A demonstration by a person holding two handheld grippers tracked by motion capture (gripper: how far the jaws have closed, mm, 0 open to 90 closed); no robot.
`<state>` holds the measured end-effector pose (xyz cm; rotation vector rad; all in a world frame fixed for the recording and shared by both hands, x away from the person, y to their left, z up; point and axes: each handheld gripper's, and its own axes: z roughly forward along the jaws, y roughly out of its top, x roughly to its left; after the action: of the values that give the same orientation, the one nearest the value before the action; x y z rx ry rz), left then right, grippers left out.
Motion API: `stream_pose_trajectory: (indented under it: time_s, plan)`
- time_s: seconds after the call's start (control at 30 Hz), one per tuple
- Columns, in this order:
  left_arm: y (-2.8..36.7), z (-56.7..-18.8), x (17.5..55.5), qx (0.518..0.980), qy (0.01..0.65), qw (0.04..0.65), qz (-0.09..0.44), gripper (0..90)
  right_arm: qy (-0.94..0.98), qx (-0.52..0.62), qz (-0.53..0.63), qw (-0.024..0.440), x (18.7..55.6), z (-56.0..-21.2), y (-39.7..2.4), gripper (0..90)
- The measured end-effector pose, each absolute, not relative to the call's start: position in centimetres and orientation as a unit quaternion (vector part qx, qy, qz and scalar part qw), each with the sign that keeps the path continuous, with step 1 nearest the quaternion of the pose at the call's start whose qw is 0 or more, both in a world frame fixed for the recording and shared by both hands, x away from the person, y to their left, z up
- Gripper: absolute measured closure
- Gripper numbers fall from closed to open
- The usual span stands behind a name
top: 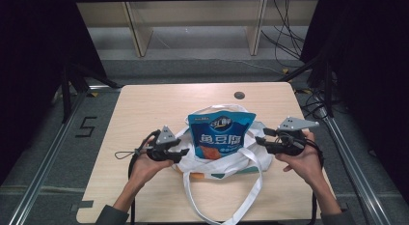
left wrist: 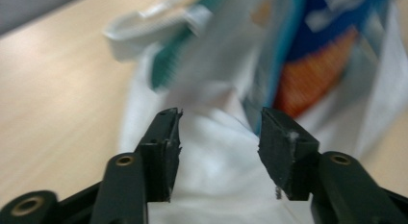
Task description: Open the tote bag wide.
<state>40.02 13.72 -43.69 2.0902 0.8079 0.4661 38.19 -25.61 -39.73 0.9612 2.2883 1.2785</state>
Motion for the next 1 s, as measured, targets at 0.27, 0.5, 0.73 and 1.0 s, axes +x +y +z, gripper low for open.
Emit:
stream_pose_trajectory:
  time_s: [0.27, 0.5, 0.73, 1.0]
  plan:
    - [12.4, -43.8, 43.9, 0.834, 0.333, 0.381, 0.22, 45.6, 0.841, 0.311, 0.422, 0.137, 37.4, -41.8, -22.2, 48.4]
    - [12.2, -45.4, 47.8, 0.825, 0.365, 0.376, 0.21, 75.9, 0.876, 0.257, 0.371, 0.168, 36.6, -43.3, -22.2, 81.4]
    - [12.6, -48.1, 50.9, 0.815, 0.428, 0.351, 0.174, 84.0, 0.898, 0.248, 0.336, 0.141, 32.2, -45.8, -24.1, 84.1]
    - [11.8, -48.9, 51.4, 0.818, 0.427, 0.344, 0.174, 78.3, 0.918, 0.241, 0.29, 0.122, 31.8, -49.2, -22.8, 83.6]
